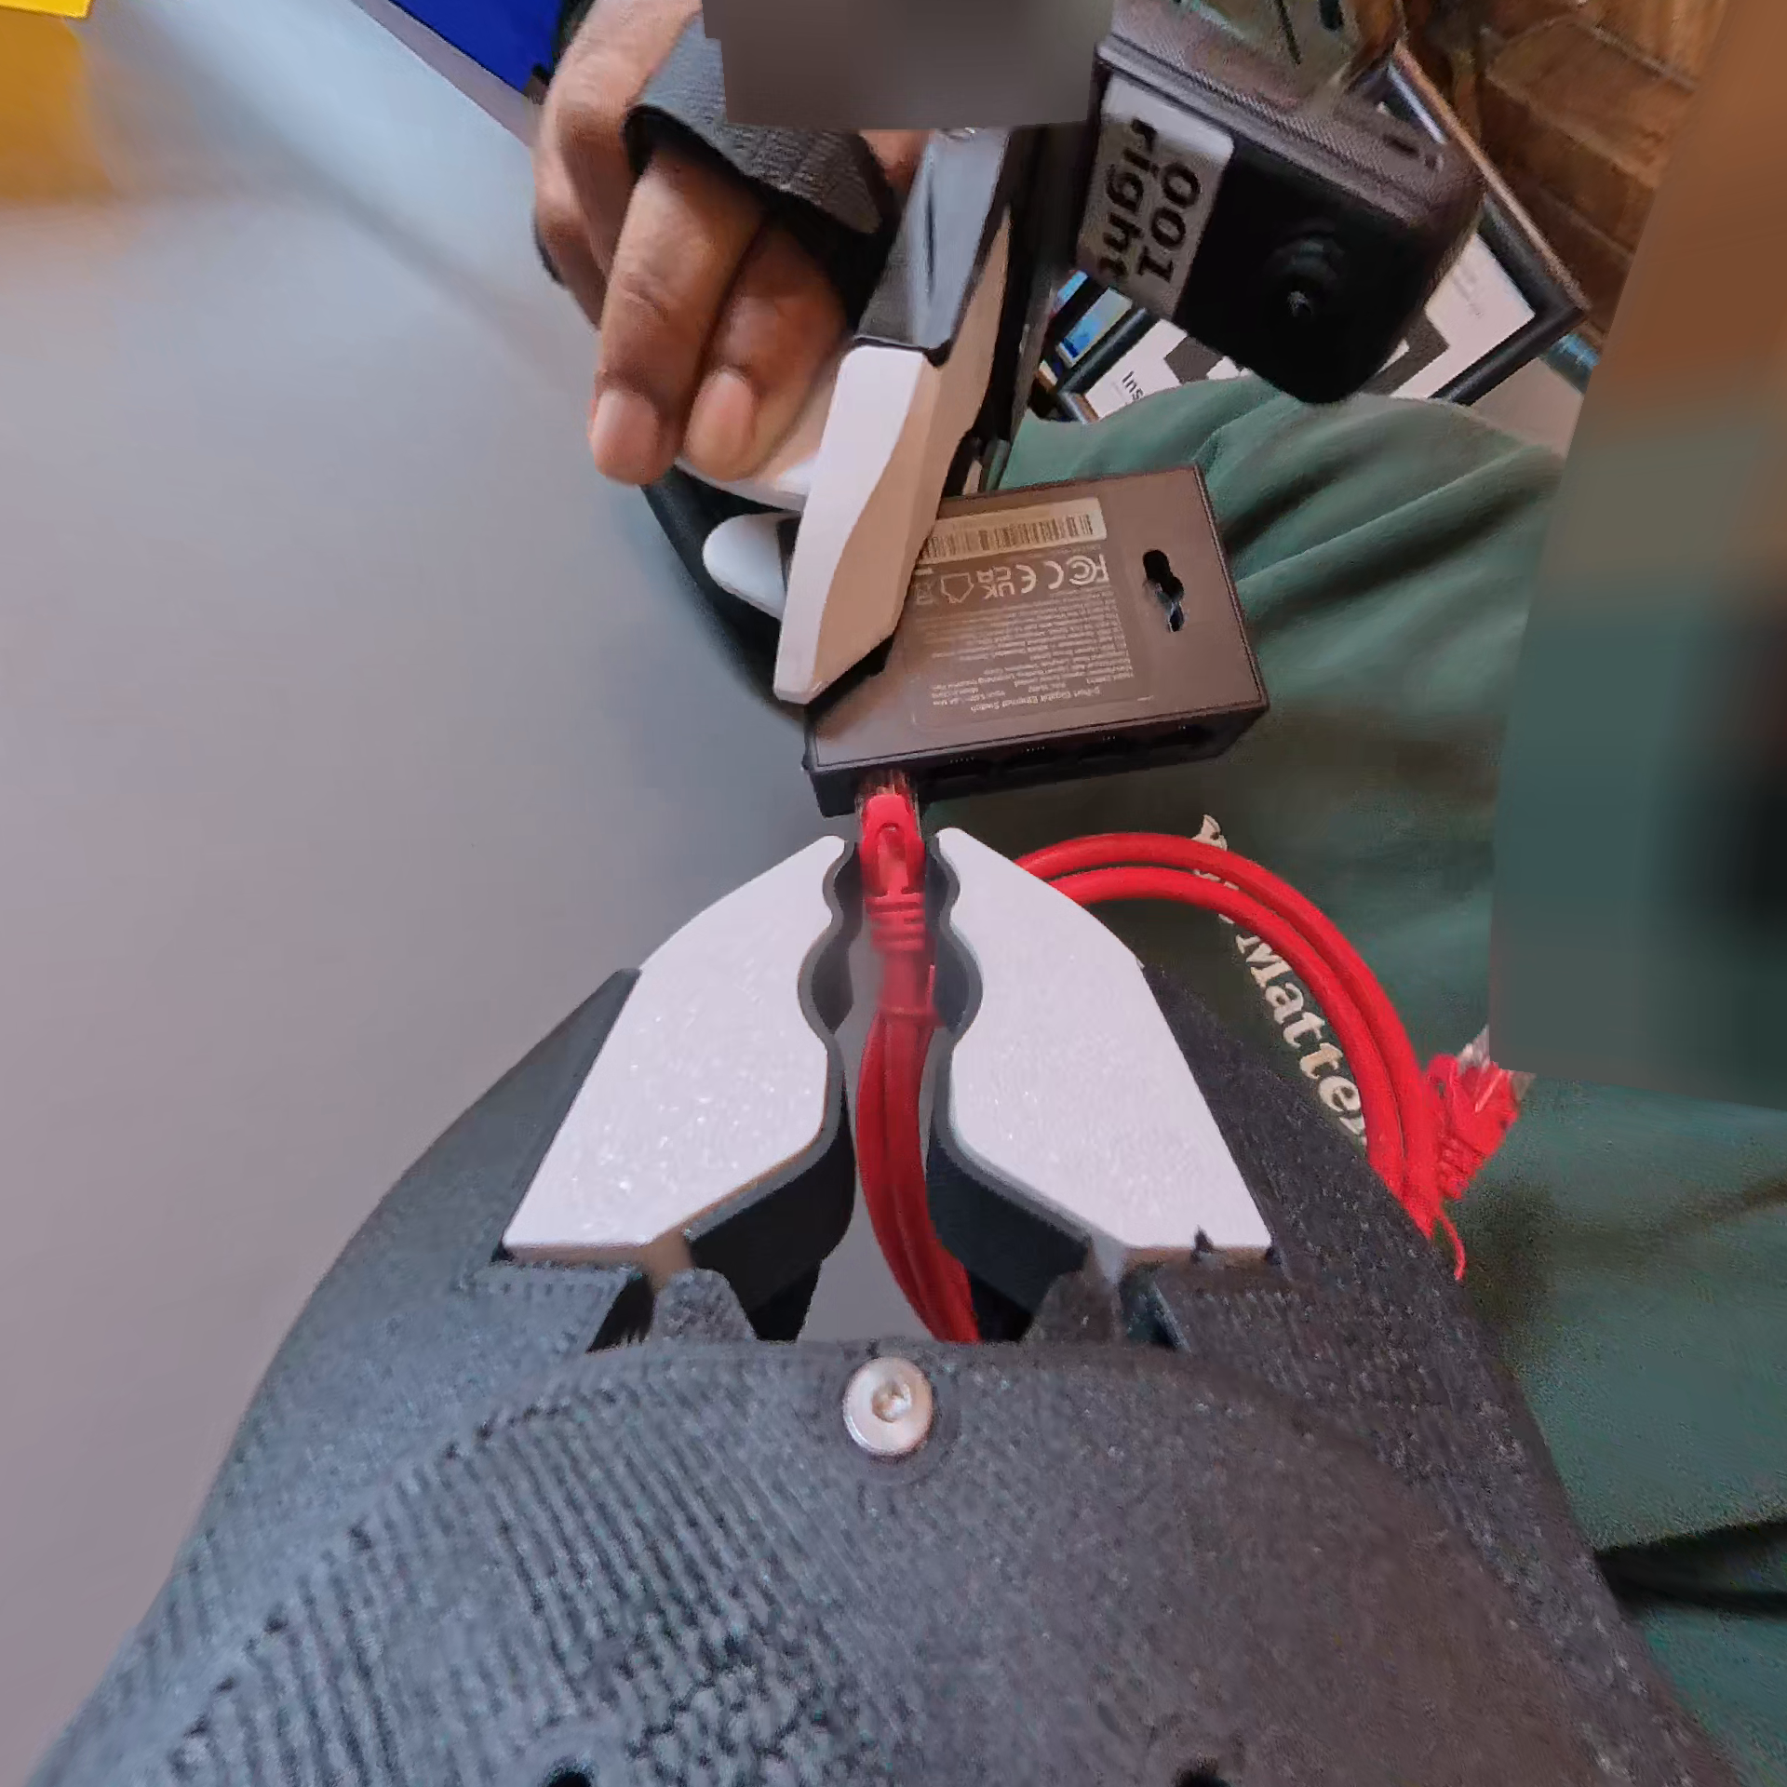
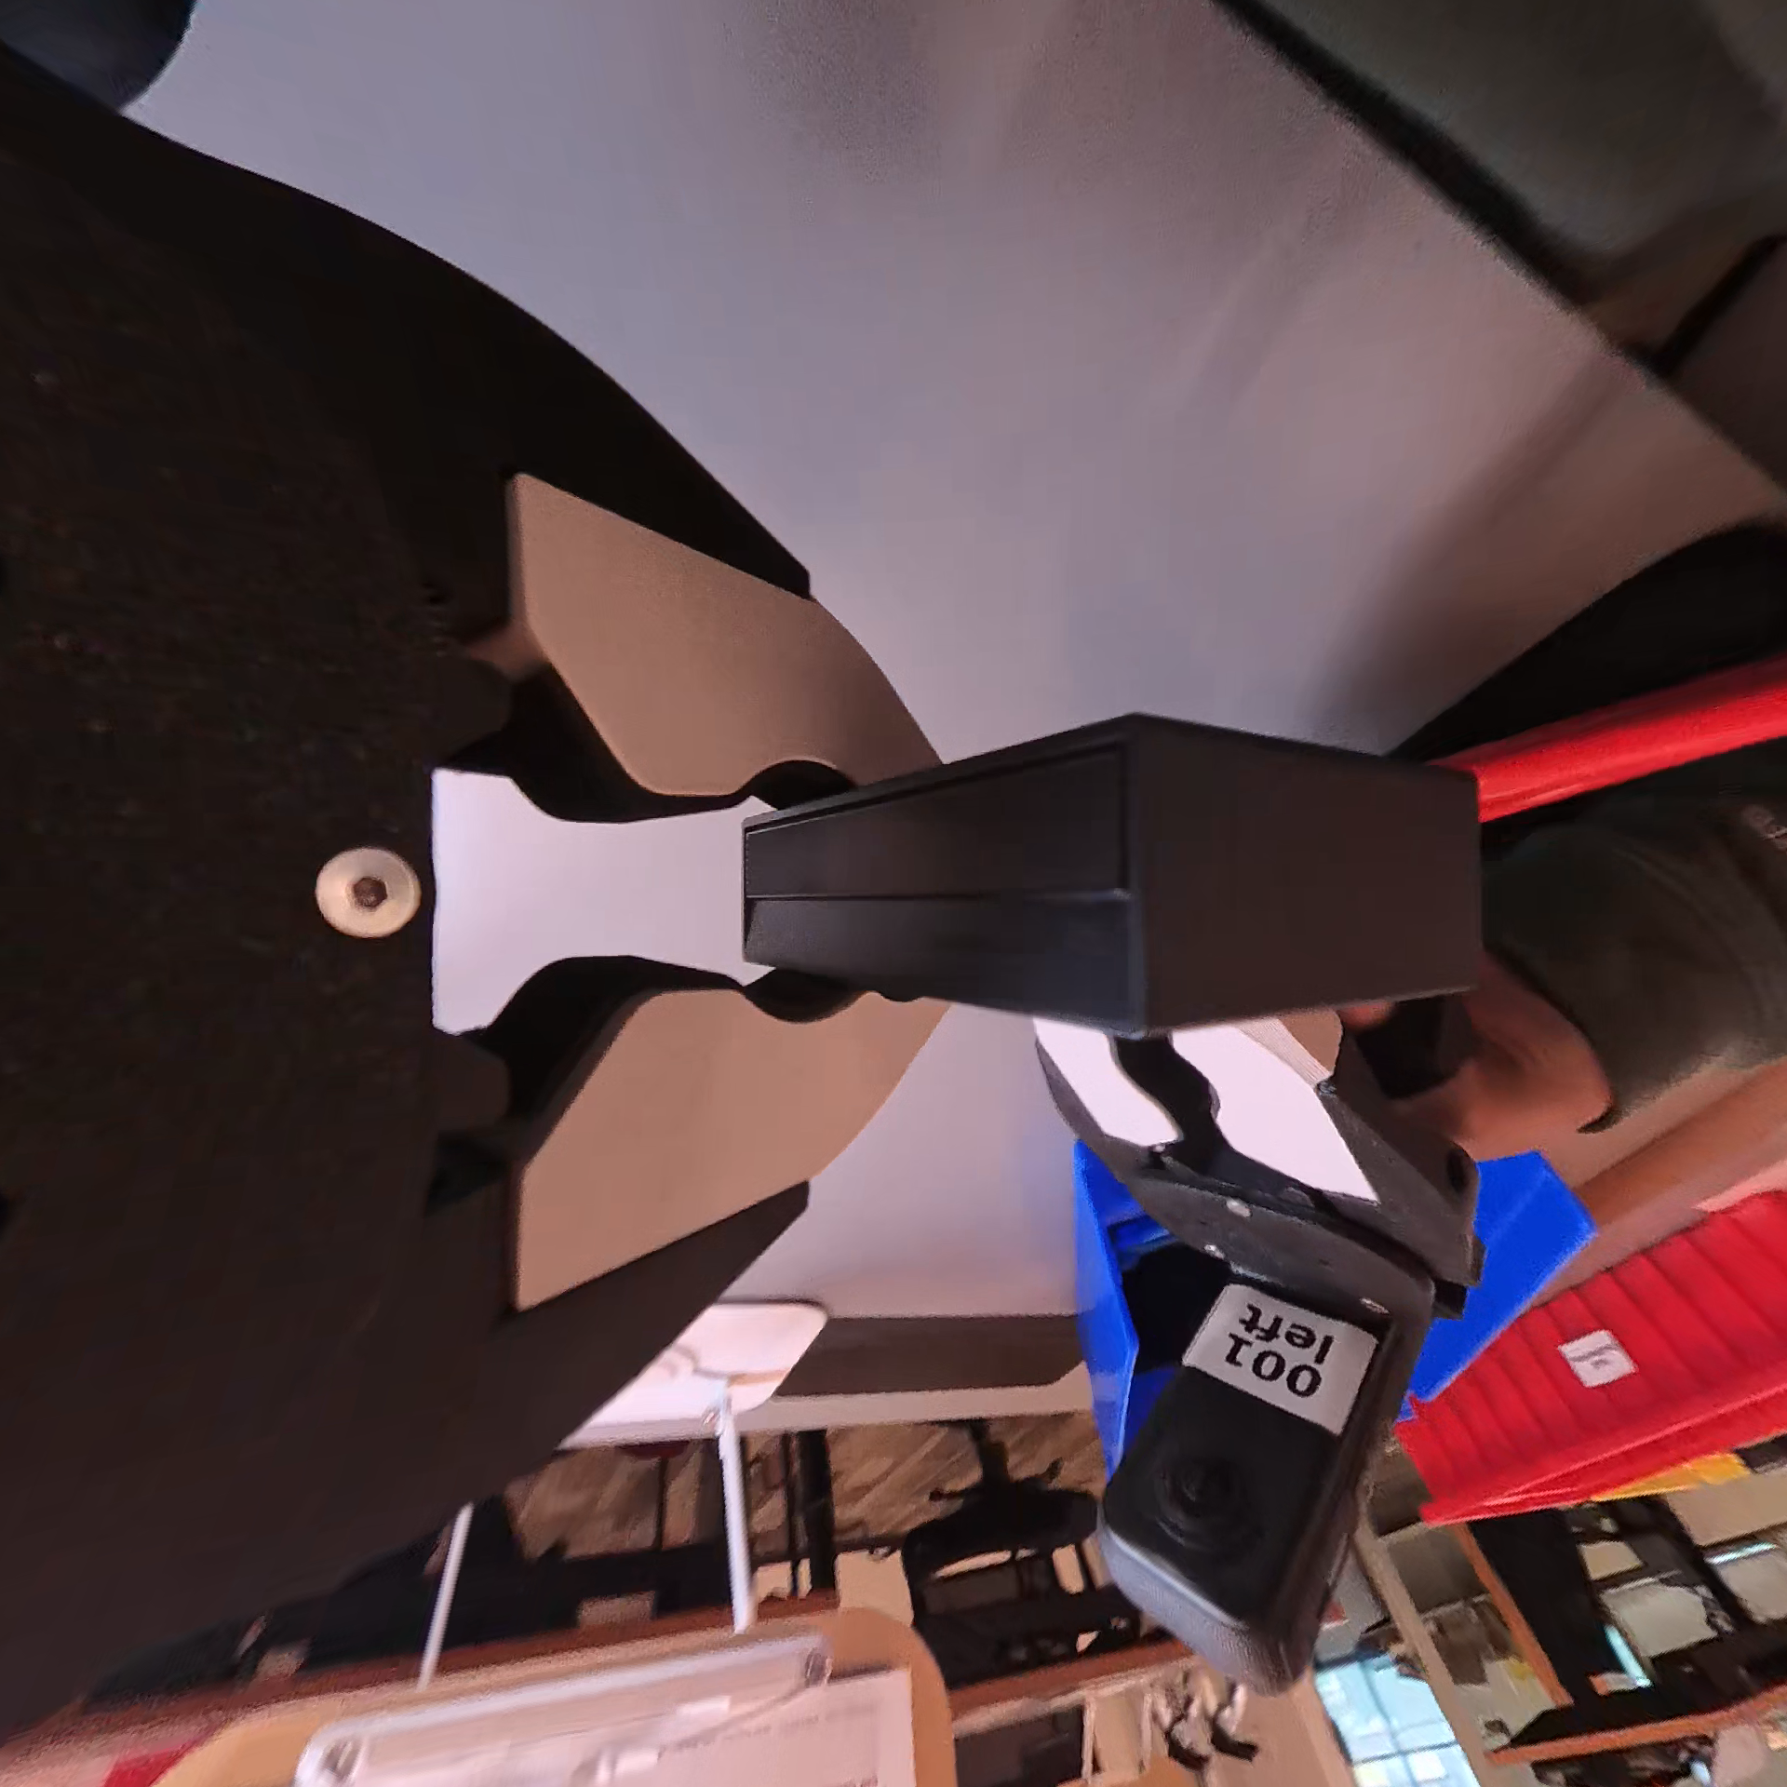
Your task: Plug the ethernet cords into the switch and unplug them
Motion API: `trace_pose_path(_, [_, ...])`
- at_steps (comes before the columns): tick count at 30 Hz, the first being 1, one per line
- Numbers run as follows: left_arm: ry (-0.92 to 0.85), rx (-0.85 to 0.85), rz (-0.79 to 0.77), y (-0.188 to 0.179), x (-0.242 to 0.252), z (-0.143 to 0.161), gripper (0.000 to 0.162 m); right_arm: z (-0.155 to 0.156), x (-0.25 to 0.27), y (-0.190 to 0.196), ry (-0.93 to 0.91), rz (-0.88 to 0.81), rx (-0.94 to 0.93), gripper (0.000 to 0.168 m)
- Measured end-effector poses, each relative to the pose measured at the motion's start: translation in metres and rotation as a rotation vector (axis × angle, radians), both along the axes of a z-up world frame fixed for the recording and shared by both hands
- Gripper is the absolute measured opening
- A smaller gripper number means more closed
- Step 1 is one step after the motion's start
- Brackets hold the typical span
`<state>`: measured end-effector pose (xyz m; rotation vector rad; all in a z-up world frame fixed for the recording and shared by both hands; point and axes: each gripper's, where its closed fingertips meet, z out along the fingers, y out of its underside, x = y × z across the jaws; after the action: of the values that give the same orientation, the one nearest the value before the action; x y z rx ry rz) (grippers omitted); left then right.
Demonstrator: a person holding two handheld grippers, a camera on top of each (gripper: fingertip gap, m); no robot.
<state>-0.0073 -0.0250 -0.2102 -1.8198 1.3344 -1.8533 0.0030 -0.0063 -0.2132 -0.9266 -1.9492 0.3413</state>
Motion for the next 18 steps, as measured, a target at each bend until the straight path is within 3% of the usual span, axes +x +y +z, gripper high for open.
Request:
trace_pose_path(10, [0.122, 0.013, 0.046, 0.0, -0.002, -0.021, 0.011, -0.027, -0.007, -0.002, 0.036, 0.069, -0.121, 0.029])
trace_pose_path(15, [0.054, 0.034, 0.103, 0.015, -0.008, -0.008, 0.013, -0.014, -0.013, 0.013, 0.128, 0.02, -0.065, 0.029])
trace_pose_path(18, [-0.005, 0.13, 0.162, 0.027, -0.016, 0.005, 0.018, -0.003, -0.018, 0.022, 0.193, -0.026, 0.032, 0.03])
